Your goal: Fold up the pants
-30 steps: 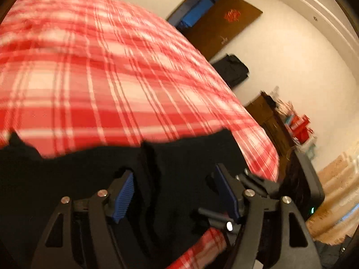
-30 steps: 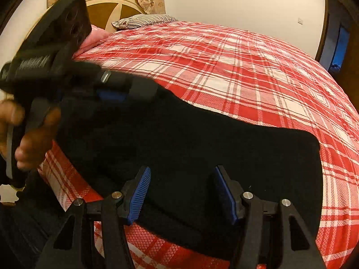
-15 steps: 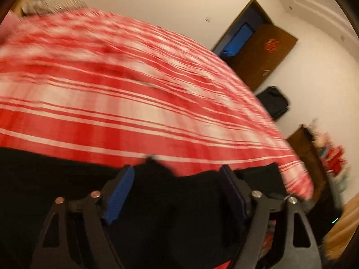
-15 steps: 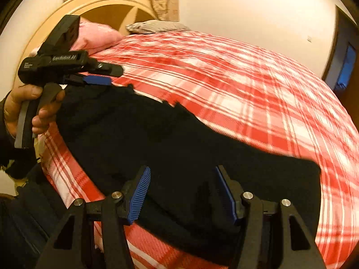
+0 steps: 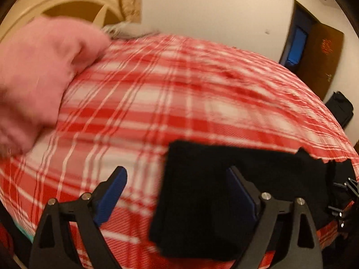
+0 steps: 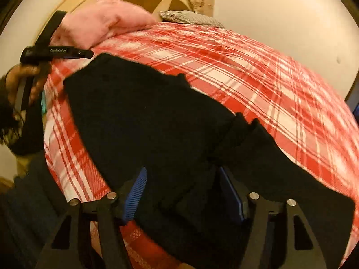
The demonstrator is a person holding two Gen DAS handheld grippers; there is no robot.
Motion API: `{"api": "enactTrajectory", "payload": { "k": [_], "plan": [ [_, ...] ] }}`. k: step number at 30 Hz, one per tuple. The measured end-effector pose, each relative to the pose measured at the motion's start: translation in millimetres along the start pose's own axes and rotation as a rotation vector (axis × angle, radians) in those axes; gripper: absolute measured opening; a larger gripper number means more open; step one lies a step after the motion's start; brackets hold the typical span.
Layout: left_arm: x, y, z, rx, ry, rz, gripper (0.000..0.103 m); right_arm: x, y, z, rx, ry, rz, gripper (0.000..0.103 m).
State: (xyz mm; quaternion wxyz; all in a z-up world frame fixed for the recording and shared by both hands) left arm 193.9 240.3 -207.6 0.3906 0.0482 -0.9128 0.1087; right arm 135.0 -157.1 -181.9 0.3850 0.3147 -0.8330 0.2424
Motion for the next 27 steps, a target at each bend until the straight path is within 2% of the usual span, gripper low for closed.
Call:
{"api": "enactTrajectory", "payload": {
  "k": [3, 6, 10, 14, 19, 22, 27],
  "plan": [
    [-9.6, 7.1, 12.9, 0.038, 0.037, 0.022, 0.091, 11.8, -11.9, 0.5, -0.1, -0.029, -0.055, 0.068],
    [-14.4, -0.5, 19.5, 0.034, 0.042, 0.074, 0.085, 23.0, -21.4, 4.0, -0.157, -0.057, -0.027, 0.068],
    [-19.9, -14.7, 24.1, -0.03, 0.028, 0.085, 0.084, 7.7, -22.9, 16.6, -0.175, 0.046, -0.022, 0.067],
    [-21.5, -16.8, 23.1, -0.031, 0.036, 0.09, 0.083, 5.9, -11.1, 16.5, -0.093, 0.044, 0.045, 0.067],
    [-20.5, -11.7, 21.6, -0.016, 0.047, 0.087, 0.07, 15.8, -8.0, 13.2, -0.116, 0.002, 0.015, 0.067],
    [-21.0, -10.3, 20.1, -0.005, 0.062, 0.09, 0.069, 17.5, -9.4, 14.3, -0.119, -0.015, 0.028, 0.067],
    [-26.8, -18.5, 19.7, -0.07, 0.066, 0.059, 0.069, 15.0, -6.3, 16.2, -0.121, -0.01, 0.03, 0.067]
  ]
}}
Point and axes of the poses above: each gripper's, at about its wrist camera, not at the fingertips, and x roughly against the way its jaws point, y to its left, z to its underside, the point moved 5 cm from there along -x, roughly the way its jaws point, and after that the axes turned 2 degrees about x, right-handed, at the moved point
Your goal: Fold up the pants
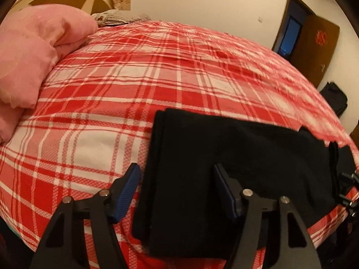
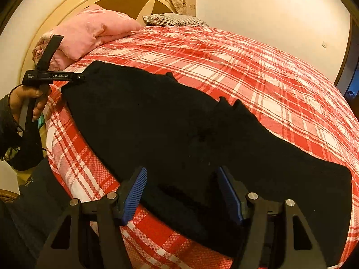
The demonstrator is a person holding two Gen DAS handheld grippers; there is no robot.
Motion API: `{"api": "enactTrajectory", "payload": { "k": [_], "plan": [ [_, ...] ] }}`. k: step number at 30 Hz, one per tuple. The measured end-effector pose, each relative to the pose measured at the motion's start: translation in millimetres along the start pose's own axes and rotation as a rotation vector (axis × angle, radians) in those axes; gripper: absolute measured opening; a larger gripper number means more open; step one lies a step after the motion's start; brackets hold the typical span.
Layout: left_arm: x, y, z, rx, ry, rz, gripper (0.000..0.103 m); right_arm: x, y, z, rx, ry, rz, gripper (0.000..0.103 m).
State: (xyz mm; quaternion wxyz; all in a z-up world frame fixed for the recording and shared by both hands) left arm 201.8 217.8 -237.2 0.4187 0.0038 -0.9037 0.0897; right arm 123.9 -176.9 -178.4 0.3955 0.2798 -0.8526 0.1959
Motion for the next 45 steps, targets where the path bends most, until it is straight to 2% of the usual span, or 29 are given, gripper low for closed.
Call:
{"api": "enactTrajectory", "payload": {
  "k": [1, 5, 8, 12, 14, 16, 17, 18, 26, 29, 32, 37, 45],
  "plan": [
    [-0.2, -0.9, -0.2, -0.011, 0.0, -0.001, 0.068, -0.6, 1.3, 0.8, 0.005, 0.0, 0.002, 0.067],
    [7.8, -1.1, -3.3, 0.029, 0.029, 0.071, 0.037, 2.0, 4.8, 1.5, 0.027, -0.013, 0.007, 0.067],
    [11.0, 0.1, -3.5, 0.053, 0.032, 0.084, 0.039, 1.1, 7.2, 2.1, 0.041, -0.01, 0.01, 0.067],
    [5.1, 6.2, -3.5, 0.088, 0.01, 0.08, 0.056, 1.2, 8.8, 3.9, 0.05, -0.01, 0.018, 0.067],
    [3.3, 6.3, -4.2, 0.087, 0.012, 0.079, 0.056, 2.5, 8.0, 3.7, 0.048, -0.012, 0.016, 0.067],
    [4.4, 5.1, -4.7, 0.08, 0.027, 0.093, 0.047, 3.4, 7.2, 2.8, 0.045, -0.014, 0.019, 0.067],
    [5.7, 4.6, -5.3, 0.08, 0.034, 0.117, 0.03, 4.2, 6.8, 2.5, 0.044, -0.017, 0.02, 0.067],
    [10.2, 3.5, -6.1, 0.088, 0.039, 0.146, 0.024, 5.3, 6.2, 2.1, 0.042, -0.021, 0.021, 0.067],
    [53.7, -14.0, -18.9, 0.127, -0.028, 0.242, 0.022, 13.2, 0.0, -1.7, 0.021, -0.032, 0.028, 0.067],
    [70.1, -31.2, -24.8, 0.128, -0.048, 0.295, 0.022, 20.0, -7.1, -4.1, -0.006, -0.037, 0.032, 0.067],
    [86.0, -54.1, -29.7, 0.098, -0.071, 0.325, 0.022, 33.9, -16.3, -5.3, -0.035, -0.054, 0.032, 0.067],
    [110.0, -106.3, -36.5, 0.03, -0.09, 0.428, 0.022, 59.2, -36.4, -5.0, -0.056, -0.086, 0.074, 0.067],
    [128.2, -201.9, -46.3, -0.117, -0.071, 0.565, 0.022, 105.7, -103.1, 9.1, -0.186, -0.149, 0.173, 0.067]
  ]
}}
Point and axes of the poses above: each gripper's, at about its wrist camera, not at the fingertips, and x roughly against the way its jaws point, y to its left, z to its underside, the point moved 5 cm from there along -x, roughly the way its jaws point, and after that the axes turned 2 degrees about x, right-handed, at the moved point
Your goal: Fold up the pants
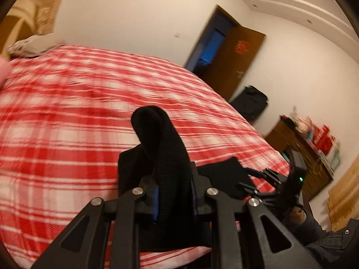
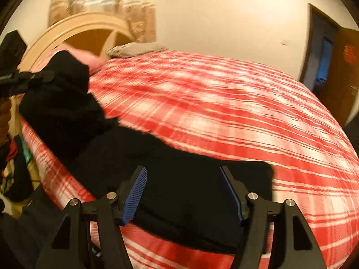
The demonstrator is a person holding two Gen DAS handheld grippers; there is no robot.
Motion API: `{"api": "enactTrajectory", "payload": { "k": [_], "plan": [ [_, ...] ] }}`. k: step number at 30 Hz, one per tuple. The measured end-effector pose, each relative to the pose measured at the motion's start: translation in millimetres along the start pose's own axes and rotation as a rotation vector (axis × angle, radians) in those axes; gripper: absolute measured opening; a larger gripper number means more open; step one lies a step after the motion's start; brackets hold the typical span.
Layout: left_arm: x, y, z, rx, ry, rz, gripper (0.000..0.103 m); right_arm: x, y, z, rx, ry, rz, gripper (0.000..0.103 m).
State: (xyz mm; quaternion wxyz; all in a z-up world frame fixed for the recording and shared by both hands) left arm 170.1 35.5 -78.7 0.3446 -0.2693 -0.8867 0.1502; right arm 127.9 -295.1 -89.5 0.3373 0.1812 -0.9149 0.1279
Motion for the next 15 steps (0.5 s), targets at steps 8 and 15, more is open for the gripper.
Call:
{"api": "enactTrajectory", "payload": {
  "k": [8, 15],
  "plan": [
    [-50.1, -58.4, -17.4, -0.048, 0.074, 0.04, 0.022, 25.1, -62.6, 25.6, -0.104, -0.018, 0.091, 0.067],
    [-88.1, -107.7, -20.0, -0.107, 0.133, 0.059, 0.022, 24.3, -96.2, 44.0, -0.174, 0.006, 0.129, 0.067]
  ]
}}
Point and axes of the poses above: each gripper's, at about its wrist camera, not at the fingertips, and x roughly against the way its jaws point, y to its left, z to its underside, the point moved 5 cm from there along -x, roughly the way its jaws point, and after that the axes turned 2 degrees about x, right-handed, at the moved point
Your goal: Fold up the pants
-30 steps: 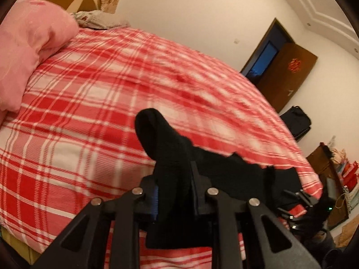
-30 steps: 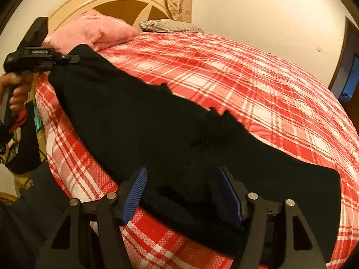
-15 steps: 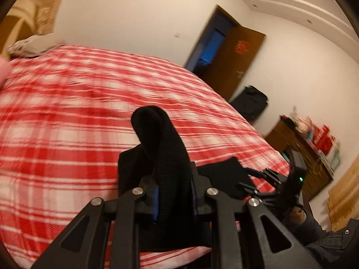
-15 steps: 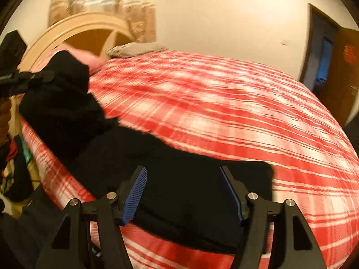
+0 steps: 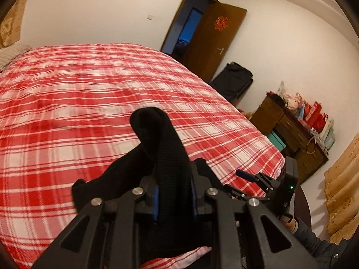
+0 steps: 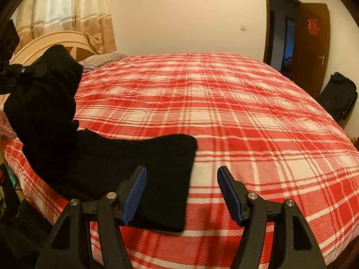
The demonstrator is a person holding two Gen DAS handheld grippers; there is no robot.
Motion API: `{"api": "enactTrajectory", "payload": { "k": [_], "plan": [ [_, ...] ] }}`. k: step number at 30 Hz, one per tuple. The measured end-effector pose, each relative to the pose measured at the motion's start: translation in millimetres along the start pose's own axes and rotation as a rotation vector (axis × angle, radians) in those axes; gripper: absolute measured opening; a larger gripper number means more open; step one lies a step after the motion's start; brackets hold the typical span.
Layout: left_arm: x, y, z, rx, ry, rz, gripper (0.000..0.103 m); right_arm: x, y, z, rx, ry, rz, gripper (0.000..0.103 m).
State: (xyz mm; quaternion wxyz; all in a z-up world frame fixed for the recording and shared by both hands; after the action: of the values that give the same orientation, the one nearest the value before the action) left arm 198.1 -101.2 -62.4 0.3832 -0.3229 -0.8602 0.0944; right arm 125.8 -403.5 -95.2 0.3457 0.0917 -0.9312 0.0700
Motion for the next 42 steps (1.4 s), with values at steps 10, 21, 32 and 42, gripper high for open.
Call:
{"api": "enactTrajectory", "payload": {
  "k": [10, 21, 32, 42],
  "plan": [
    [-87.8, -27.3, 13.4, -0.049, 0.143, -0.038, 0.022, 2.3, -42.3, -1.7, -0.087, -0.011, 0.052, 0.067],
    [-139.6, -52.6, 43.8, -0.122, 0.249, -0.08, 0.029, -10.6, -48.0, 4.0, -0.125, 0.019, 0.03, 0.067],
    [-70.8, -49.6, 21.2, -0.165, 0.057, -0.05, 0.068, -14.3, -63.0, 16.2, -0.25, 0.032, -0.002, 0.067],
    [-51.6, 70.1, 58.2, -0.035, 0.031, -0.33, 0.074, 2.7, -12.0, -29.9, -0.274, -0.052, -0.157, 0.067]
  ]
}}
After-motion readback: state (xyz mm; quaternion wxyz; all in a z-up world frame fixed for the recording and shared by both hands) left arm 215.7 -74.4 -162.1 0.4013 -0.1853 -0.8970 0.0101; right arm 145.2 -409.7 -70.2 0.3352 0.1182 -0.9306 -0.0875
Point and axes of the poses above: each gripper's, at about its wrist camera, not at the fingertips, and x roughly against the way its jaws point, y to its left, z to its underside, the point moved 5 cm from there along -x, roughly the way its jaws point, and after that the axes turned 2 degrees about x, right-handed, at the moved point
